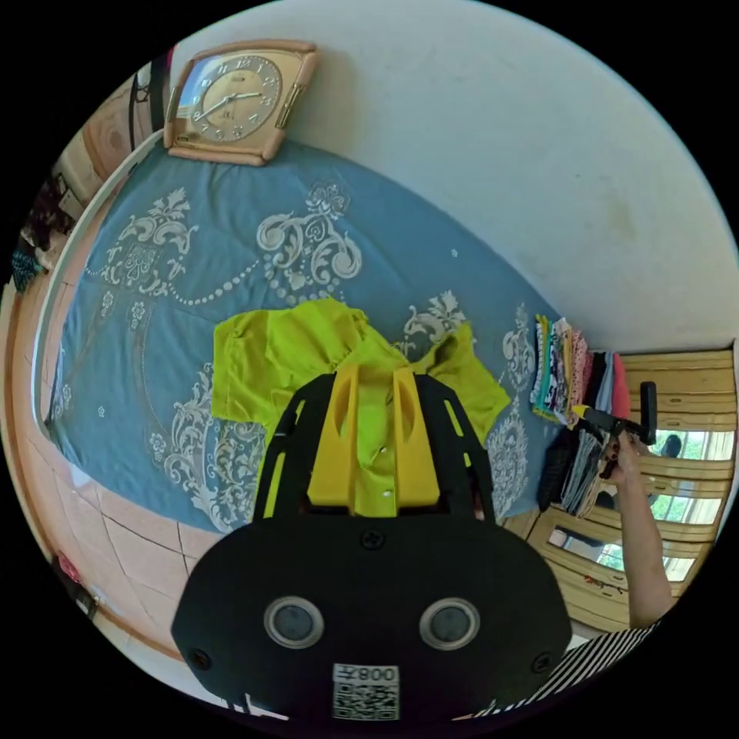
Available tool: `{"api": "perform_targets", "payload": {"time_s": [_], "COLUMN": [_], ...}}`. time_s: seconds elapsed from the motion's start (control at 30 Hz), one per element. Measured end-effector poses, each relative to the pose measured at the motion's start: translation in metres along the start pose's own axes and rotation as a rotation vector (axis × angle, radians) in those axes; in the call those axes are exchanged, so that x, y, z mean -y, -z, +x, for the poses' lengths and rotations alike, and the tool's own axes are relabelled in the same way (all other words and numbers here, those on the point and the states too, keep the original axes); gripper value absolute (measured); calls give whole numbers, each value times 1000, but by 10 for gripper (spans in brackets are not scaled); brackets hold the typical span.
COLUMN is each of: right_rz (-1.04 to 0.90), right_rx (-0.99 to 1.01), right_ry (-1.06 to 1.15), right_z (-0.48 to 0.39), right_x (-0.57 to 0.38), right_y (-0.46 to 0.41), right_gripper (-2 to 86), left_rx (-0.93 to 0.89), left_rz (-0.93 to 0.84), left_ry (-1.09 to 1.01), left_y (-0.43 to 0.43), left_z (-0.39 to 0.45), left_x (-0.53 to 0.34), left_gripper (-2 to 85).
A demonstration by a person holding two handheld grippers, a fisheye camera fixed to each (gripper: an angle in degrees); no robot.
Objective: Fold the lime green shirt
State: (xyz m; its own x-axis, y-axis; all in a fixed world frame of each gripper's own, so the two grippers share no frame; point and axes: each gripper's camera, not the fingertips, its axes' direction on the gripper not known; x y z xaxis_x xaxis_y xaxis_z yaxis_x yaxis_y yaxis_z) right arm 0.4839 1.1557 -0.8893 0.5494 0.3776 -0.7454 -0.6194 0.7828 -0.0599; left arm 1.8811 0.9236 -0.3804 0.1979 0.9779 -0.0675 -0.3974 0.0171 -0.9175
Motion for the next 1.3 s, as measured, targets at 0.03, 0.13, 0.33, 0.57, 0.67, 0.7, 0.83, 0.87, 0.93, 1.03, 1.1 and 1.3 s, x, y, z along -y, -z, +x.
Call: {"api": "perform_targets", "payload": {"time_s": [0.03, 0.13, 0.33, 0.57, 0.67, 0.7, 0.83, 0.87, 0.93, 1.03, 1.1, 1.3], "right_rz": [-29, -108, -258, -335, -383, -396, -433, -435, -449, -449, -436, -370], "right_rx": [21, 102, 234, 226, 146, 136, 140, 138, 147, 164, 169, 188], "right_ry": [-24, -119, -369, -441, -398, -392, -378, -375, -375, -374, -370, -363], "right_z": [20, 75, 163, 215, 232, 237, 268, 276, 290, 313, 326, 361], "right_x": [-4, -34, -120, -161, -162, -163, -177, -181, -189, -202, -210, -239], "right_y": [-4, -22, -50, -29, -17, -15, 0, 5, 10, 19, 26, 44], "right_gripper": [22, 31, 56, 69, 73, 74, 77, 77, 77, 77, 78, 79], "left_rx": [-3, -51, -102, -42, -18, -13, -6, -6, -1, 22, 43, 32], "left_rz": [0, -34, -157, -361, -453, -472, -495, -500, -515, -519, -522, -537], "left_ry": [-15, -25, 170, 465, 462, 450, 412, 409, 401, 384, 376, 356], "left_y": [5, 20, 63, 96, 108, 114, 138, 141, 154, 174, 184, 200], "left_z": [-12, -50, -140, -225, -235, -236, -238, -239, -242, -247, -253, -282], "left_x": [1, 1, -21, -85, -87, -84, -69, -68, -63, -61, -61, -63], "left_gripper": [68, 74, 78, 79, 78, 78, 73, 71, 63, 50, 48, 77]}}
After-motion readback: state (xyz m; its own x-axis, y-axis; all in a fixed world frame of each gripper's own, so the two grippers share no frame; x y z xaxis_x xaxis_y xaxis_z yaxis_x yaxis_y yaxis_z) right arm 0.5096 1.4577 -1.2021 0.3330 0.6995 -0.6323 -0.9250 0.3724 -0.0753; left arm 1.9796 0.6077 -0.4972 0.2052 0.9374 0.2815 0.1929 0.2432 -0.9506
